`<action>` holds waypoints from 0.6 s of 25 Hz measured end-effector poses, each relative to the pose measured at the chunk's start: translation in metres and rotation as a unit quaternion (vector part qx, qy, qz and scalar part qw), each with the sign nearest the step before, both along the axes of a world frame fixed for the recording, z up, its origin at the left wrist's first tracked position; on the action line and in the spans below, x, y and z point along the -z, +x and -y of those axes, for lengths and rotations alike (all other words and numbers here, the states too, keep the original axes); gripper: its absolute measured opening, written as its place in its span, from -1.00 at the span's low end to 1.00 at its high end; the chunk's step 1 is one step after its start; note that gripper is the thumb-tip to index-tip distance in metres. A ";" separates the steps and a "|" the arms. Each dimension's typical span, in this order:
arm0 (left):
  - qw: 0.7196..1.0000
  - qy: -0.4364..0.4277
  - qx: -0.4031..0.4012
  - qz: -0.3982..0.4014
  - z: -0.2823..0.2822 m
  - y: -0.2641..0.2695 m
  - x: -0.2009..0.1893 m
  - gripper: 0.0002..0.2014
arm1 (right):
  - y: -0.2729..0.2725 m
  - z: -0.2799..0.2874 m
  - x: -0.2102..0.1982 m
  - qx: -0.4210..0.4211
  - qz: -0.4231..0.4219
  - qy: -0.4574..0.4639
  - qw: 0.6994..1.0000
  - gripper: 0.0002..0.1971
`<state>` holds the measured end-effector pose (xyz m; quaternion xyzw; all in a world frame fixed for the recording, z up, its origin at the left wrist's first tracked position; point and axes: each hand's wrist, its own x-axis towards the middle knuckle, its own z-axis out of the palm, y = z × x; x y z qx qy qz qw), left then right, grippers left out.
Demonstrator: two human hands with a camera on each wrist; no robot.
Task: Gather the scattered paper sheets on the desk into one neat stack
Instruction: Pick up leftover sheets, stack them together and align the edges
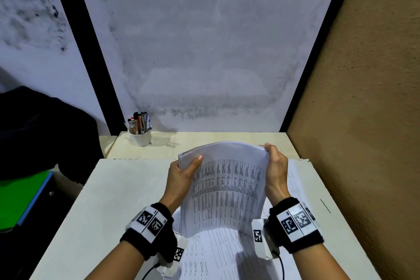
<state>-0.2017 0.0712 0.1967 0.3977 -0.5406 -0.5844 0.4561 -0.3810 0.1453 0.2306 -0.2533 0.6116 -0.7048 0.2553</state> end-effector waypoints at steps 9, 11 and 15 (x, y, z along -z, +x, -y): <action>0.994 0.057 0.081 0.033 0.005 0.017 0.034 -0.71 | -0.010 -0.015 0.055 -0.156 -0.038 0.118 0.980 -0.94; 0.995 0.061 0.076 0.018 0.007 0.019 0.036 -0.80 | -0.011 -0.016 0.055 -0.152 -0.023 0.095 0.984 -0.88; 0.982 0.066 0.143 0.100 -0.001 0.024 0.055 -0.79 | -0.002 -0.018 0.064 -0.156 -0.009 0.122 0.980 -0.95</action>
